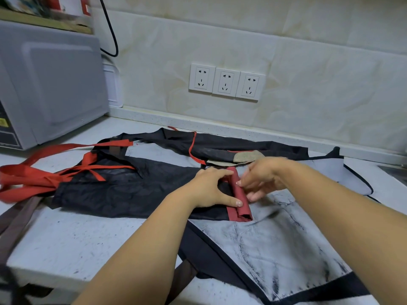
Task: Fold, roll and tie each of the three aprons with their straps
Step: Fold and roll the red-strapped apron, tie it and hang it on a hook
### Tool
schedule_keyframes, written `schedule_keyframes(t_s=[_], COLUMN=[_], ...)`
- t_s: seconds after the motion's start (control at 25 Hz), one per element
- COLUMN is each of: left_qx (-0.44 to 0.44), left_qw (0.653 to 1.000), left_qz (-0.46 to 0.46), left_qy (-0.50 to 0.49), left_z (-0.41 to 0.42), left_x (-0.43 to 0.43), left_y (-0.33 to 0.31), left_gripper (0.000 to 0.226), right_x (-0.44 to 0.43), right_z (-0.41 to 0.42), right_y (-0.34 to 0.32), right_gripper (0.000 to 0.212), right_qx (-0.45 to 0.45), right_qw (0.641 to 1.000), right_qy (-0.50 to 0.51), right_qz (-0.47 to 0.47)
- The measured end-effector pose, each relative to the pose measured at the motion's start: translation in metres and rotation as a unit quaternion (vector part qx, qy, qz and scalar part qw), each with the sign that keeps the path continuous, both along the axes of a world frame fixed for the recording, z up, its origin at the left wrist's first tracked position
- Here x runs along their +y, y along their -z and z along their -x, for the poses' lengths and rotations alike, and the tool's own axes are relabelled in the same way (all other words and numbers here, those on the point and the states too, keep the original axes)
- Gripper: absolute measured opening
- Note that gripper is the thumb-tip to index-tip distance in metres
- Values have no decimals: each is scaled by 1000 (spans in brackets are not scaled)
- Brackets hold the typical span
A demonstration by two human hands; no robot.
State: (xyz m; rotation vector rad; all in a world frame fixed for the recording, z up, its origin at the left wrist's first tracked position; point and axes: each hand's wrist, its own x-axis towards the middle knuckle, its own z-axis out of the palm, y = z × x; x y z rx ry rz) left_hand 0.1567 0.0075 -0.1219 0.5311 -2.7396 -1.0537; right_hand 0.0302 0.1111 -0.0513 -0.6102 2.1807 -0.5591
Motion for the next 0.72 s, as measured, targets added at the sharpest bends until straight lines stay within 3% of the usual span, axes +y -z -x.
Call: schedule_keyframes(t_s=[0.12, 0.24, 0.4, 0.52, 0.6, 0.68, 0.72], left_qx=[-1, -14, -3, -33, -34, -25, -18], left_qw=[1000, 999, 999, 998, 998, 997, 997], left_qz=[1, -23, -44, 26, 10, -8, -14], left_qy=[8, 29, 8, -42, -59, -66, -70], left_z=[-4, -4, -8, -16, -18, -18, -17], left_x=[-1, -10, -20, -27, -29, -28, -28], left_y=[-1, 0, -3, -9, -10, -9, -8], left_gripper=[92, 89, 68, 37, 20, 16, 19], right_x=[0, -15, -27, -30, -34, -38, -37], right_z=[-2, -20, -35, -46, -54, -58, -60], right_y=[7, 8, 6, 2, 11, 22, 21], right_gripper=[20, 13, 13, 15, 24, 32, 27], right_qx=[42, 114, 198, 302, 408, 445, 436], right_qw=[998, 991, 972, 933, 889, 876, 880], right_qy=[-20, -63, -106, -164, -186, -176, -179], right_qz=[-35, -34, -61, -103, -92, -66, -59])
